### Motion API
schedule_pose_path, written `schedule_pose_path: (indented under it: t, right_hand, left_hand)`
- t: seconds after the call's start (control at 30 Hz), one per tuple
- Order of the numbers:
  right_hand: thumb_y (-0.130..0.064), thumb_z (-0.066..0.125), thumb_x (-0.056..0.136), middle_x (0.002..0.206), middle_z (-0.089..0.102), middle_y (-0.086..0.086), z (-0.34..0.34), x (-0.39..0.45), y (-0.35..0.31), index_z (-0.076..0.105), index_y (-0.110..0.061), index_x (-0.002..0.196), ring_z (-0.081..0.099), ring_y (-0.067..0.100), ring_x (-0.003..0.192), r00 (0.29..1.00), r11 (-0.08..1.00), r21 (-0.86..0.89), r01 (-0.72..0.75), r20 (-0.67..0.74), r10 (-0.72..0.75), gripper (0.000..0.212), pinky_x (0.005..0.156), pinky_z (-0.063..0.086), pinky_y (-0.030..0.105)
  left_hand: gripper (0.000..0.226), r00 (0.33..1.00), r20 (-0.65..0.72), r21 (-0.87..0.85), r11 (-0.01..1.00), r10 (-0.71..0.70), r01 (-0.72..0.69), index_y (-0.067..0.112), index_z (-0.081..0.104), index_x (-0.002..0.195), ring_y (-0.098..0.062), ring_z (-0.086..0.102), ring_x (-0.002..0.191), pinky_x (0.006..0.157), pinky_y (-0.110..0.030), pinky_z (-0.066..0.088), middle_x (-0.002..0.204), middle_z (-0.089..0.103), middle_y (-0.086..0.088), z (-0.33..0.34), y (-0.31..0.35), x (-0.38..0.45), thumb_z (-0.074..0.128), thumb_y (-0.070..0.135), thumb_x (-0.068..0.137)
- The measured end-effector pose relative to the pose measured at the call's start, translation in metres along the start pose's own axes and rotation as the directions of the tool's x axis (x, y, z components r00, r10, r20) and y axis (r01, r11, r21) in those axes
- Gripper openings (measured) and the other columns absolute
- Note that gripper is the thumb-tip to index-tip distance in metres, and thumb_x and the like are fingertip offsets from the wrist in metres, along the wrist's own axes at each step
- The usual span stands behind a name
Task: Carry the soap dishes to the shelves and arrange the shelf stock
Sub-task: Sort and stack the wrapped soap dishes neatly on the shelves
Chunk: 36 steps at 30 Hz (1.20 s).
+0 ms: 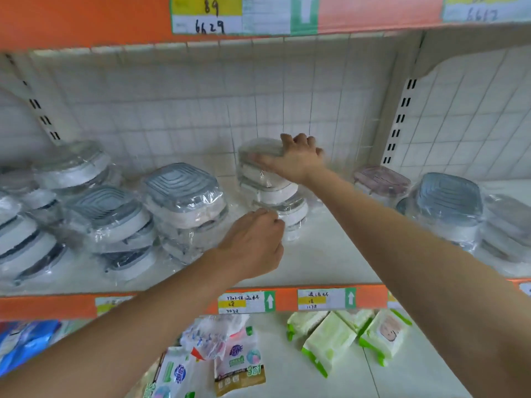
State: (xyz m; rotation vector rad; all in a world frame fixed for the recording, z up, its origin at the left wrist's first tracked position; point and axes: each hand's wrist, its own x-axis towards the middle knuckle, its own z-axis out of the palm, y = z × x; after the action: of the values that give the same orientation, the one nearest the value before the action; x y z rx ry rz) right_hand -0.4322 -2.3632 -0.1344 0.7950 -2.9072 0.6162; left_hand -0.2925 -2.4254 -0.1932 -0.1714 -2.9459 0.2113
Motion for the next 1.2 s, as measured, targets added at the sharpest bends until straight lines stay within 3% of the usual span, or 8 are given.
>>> schedule_pose_path:
  t: [0.1,0.27,0.43,0.6,0.77,0.9,1.1,1.2]
  right_hand:
    - [-0.067,0.028,0.091,0.144,0.037,0.014,-0.013,-0.005,0.027,0.039,-0.013,0.141,0.027,0.031,0.135,0.999,0.999,0.035,0.03,-0.038,-0.028,0.075,0.107,0.024,0.044]
    - [-0.054,0.031,0.097,0.117,0.057,0.016,-0.027,-0.044,0.093,0.059,-0.002,0.114,0.048,0.031,0.114,0.998,0.954,-0.293,0.057,-0.001,-0.06,0.061,0.091,0.042,0.039]
    - [-0.032,0.037,0.099,0.102,0.057,0.016,-0.059,-0.079,0.148,0.056,-0.005,0.095,0.054,0.033,0.099,0.995,0.905,-0.416,-0.087,-0.079,0.059,0.033,0.081,0.042,0.037]
    - [-0.01,0.04,0.097,0.114,0.059,0.022,-0.085,-0.11,0.201,0.059,0.003,0.112,0.055,0.036,0.108,0.937,0.898,-0.281,-0.338,-0.185,0.295,0.028,0.078,0.04,0.033]
    - [-0.003,0.036,0.095,0.124,0.057,0.019,-0.082,-0.136,0.235,0.056,0.003,0.12,0.054,0.034,0.113,0.898,0.882,-0.199,-0.427,-0.213,0.386,0.033,0.081,0.04,0.031]
    - [-0.003,0.035,0.096,0.135,0.053,0.009,-0.072,-0.144,0.253,0.055,-0.008,0.129,0.051,0.028,0.12,0.931,0.917,-0.173,-0.359,-0.132,0.339,0.039,0.097,0.039,0.032]
    - [-0.022,0.034,0.103,0.144,0.044,0.007,-0.076,-0.149,0.238,0.05,-0.007,0.134,0.04,0.023,0.132,0.977,0.977,0.007,-0.213,-0.03,0.213,0.038,0.107,0.026,0.027]
    - [-0.058,0.049,0.09,0.137,0.048,0.001,-0.069,-0.147,0.227,0.047,-0.012,0.135,0.042,0.021,0.128,0.971,0.975,-0.008,-0.223,0.091,0.223,0.064,0.103,0.032,0.032]
  left_hand:
    - [0.03,0.996,-0.083,-0.042,0.998,0.04,-0.043,0.008,0.059,0.113,-0.023,0.051,0.111,0.091,-0.031,0.042,0.113,0.057,-0.006,0.017,0.014,0.009,0.042,0.025,0.096]
    - [0.035,0.985,-0.167,-0.136,0.989,0.039,-0.062,0.009,0.059,0.12,-0.025,0.051,0.116,0.091,-0.035,0.045,0.12,0.058,-0.006,0.037,0.043,0.036,0.045,0.029,0.095]
    - [0.036,0.968,-0.25,-0.309,0.947,0.011,-0.091,0.004,0.065,0.088,-0.031,0.059,0.098,0.072,-0.032,0.04,0.095,0.065,-0.016,0.032,0.078,0.061,0.049,0.035,0.096]
    - [0.049,0.972,-0.195,-0.636,0.771,-0.132,-0.023,0.018,0.045,0.061,-0.024,0.055,0.075,0.054,-0.03,0.03,0.069,0.053,-0.006,-0.004,0.13,0.095,0.05,0.055,0.092]
    - [0.08,0.99,-0.095,-0.664,0.748,-0.108,0.018,0.004,0.061,0.097,-0.027,0.054,0.112,0.095,-0.037,0.044,0.117,0.057,-0.014,-0.023,0.182,0.125,0.051,0.08,0.074]
    - [0.089,0.977,-0.173,-0.541,0.841,-0.122,0.009,0.003,0.049,0.13,-0.028,0.049,0.119,0.092,-0.034,0.045,0.13,0.051,-0.013,-0.008,0.193,0.135,0.06,0.071,0.073]
    - [0.068,0.948,-0.251,-0.604,0.797,-0.194,0.003,0.007,0.061,0.11,-0.025,0.057,0.103,0.075,-0.027,0.043,0.112,0.059,-0.009,-0.01,0.13,0.109,0.068,0.061,0.069]
    - [0.05,0.947,-0.198,-0.702,0.711,-0.252,0.042,0.027,0.065,0.089,-0.016,0.065,0.077,0.064,-0.027,0.05,0.09,0.068,-0.001,-0.008,0.082,0.081,0.068,0.067,0.059]
